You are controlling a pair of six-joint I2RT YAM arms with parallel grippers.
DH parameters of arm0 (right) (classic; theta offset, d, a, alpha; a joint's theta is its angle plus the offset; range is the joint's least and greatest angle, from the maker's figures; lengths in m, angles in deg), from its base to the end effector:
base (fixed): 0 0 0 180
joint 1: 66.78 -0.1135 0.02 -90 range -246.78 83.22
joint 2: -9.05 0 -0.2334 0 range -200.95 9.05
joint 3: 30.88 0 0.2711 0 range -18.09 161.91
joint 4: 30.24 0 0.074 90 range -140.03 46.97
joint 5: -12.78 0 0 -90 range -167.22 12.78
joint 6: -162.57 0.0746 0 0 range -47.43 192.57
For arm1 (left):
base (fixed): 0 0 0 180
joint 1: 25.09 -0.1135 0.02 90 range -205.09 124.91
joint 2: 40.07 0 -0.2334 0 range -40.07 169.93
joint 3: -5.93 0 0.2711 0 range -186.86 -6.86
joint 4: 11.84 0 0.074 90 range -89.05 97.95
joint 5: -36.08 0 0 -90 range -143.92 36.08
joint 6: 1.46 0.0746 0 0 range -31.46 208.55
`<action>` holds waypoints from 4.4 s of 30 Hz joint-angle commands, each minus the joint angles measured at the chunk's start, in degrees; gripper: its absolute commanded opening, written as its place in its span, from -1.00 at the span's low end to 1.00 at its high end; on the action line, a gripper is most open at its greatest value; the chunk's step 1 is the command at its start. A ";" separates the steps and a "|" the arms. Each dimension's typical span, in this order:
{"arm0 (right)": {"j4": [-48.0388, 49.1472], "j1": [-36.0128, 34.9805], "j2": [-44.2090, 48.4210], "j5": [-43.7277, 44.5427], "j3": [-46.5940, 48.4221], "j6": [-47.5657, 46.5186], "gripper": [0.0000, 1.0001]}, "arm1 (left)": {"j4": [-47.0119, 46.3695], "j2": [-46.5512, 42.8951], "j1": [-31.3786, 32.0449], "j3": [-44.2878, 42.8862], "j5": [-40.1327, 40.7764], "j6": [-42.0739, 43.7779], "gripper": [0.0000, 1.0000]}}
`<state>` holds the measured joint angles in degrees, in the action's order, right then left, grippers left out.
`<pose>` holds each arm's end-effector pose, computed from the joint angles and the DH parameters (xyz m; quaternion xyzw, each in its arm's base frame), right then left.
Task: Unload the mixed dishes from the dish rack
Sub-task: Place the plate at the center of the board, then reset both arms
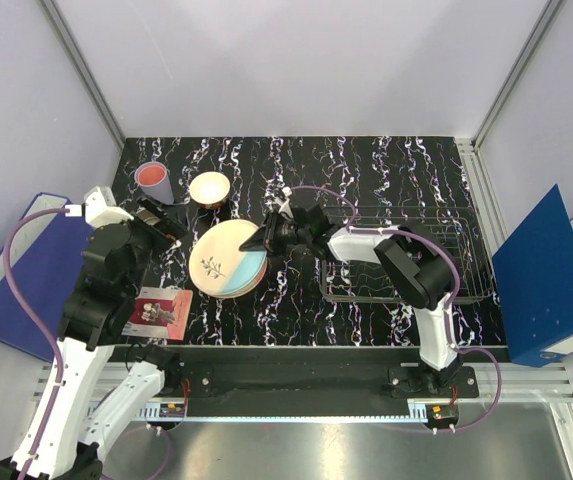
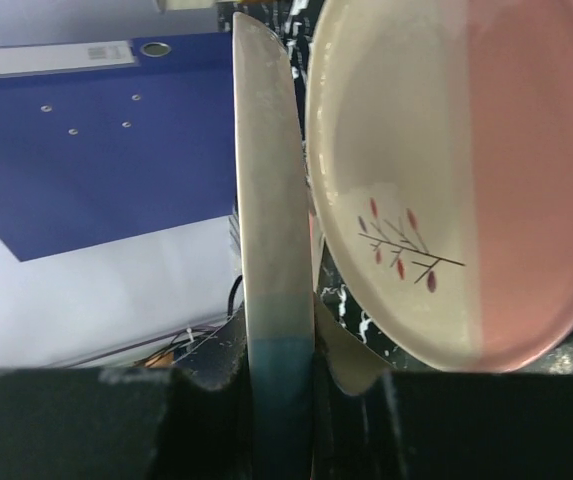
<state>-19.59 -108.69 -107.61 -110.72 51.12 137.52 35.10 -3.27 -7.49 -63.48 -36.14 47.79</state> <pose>0.3239 0.3460 0.1125 0.0066 0.8183 0.5628 0.1166 0.1994 -0.0394 0.3635 -0.2494 0.7454 -0.1889 0.5886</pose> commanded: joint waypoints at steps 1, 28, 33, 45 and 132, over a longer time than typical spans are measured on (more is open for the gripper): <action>4.60 -0.63 0.21 -1.31 5.06 -0.61 -1.00 | -2.60 -0.58 0.24 0.37 -1.96 0.23 0.98; 4.24 -0.63 -5.25 -2.19 7.43 -0.96 -0.24 | -2.86 -0.06 0.24 2.22 -3.28 0.32 0.98; 1.52 -0.63 -2.26 -1.31 6.11 -3.25 0.29 | -2.86 0.03 0.24 2.30 -3.72 0.15 0.98; -17.54 -0.63 5.39 5.98 8.39 -14.05 0.68 | -2.77 -0.06 0.24 2.04 -4.60 -0.29 0.98; -43.39 -19.32 49.34 78.98 -6.54 -54.05 0.75 | 1.27 15.23 11.30 -2.35 -5.31 14.47 0.98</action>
